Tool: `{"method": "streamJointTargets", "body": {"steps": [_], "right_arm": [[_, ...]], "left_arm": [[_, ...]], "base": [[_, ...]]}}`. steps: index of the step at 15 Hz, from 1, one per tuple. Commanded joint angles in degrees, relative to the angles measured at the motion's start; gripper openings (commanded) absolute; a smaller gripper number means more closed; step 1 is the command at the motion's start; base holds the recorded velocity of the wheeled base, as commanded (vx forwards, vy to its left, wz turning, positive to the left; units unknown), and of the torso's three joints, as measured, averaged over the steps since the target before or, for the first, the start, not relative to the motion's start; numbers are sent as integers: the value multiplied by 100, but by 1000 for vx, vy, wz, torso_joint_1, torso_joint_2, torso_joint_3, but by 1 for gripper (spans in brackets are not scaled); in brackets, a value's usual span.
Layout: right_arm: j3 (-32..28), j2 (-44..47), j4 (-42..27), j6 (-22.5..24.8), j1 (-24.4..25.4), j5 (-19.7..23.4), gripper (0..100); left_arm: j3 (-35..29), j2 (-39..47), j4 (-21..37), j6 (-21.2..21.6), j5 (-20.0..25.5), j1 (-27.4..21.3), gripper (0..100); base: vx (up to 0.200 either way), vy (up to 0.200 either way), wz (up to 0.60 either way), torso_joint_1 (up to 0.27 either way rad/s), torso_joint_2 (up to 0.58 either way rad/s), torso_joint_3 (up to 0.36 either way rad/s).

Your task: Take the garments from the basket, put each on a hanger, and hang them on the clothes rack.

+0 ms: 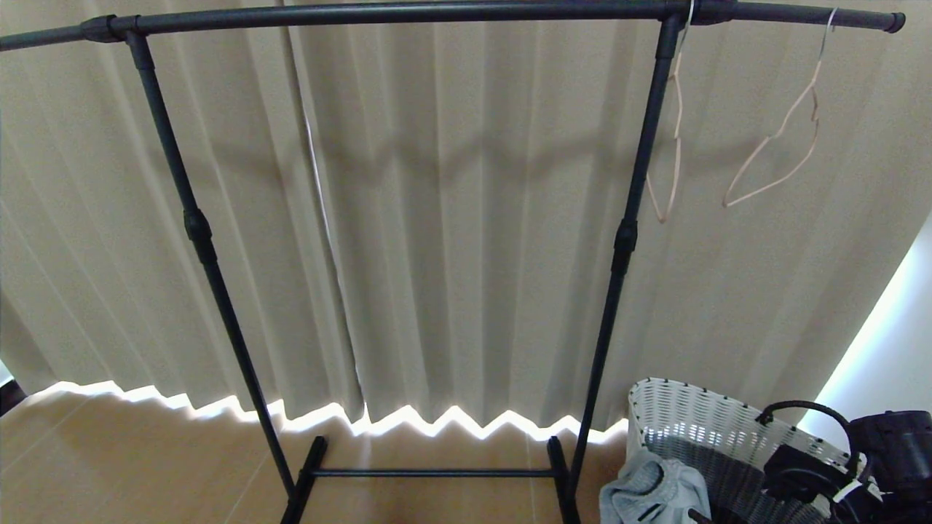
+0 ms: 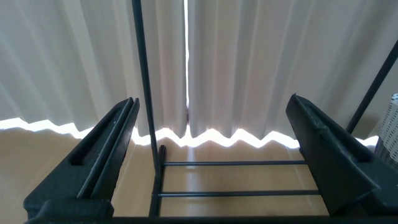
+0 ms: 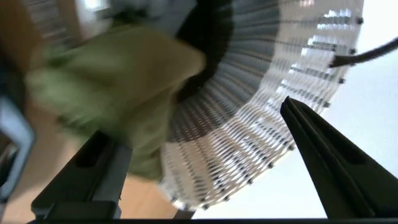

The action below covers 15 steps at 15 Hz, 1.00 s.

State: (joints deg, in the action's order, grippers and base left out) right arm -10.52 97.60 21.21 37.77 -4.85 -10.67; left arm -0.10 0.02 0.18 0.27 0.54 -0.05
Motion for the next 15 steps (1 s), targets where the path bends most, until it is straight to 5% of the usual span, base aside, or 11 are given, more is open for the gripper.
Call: {"method": "streamJointTargets", "body": {"steps": [1, 4, 5, 8, 15], "right_arm": [[-47, 585, 269, 91, -271, -14, 100], [33, 682, 832, 108, -341, 30, 100], [33, 594, 850, 108, -341, 56, 0], [76, 14, 867, 91, -341, 74, 0], [850, -4293, 753, 82, -403, 153, 0]], "left_arm": [[1, -2, -1, 0, -1, -4, 100], [1, -2, -1, 8, -1, 5, 100], [1, -2, -1, 8, -1, -4, 100], [1, -2, -1, 0, -1, -4, 100], [1, -2, -1, -9, -1, 5, 100]], "base": [[0, 0, 0, 0, 0, 0], [0, 0, 0, 0, 0, 0], [0, 0, 0, 0, 0, 0], [0, 0, 0, 0, 0, 0], [0, 0, 0, 0, 0, 0]]}}
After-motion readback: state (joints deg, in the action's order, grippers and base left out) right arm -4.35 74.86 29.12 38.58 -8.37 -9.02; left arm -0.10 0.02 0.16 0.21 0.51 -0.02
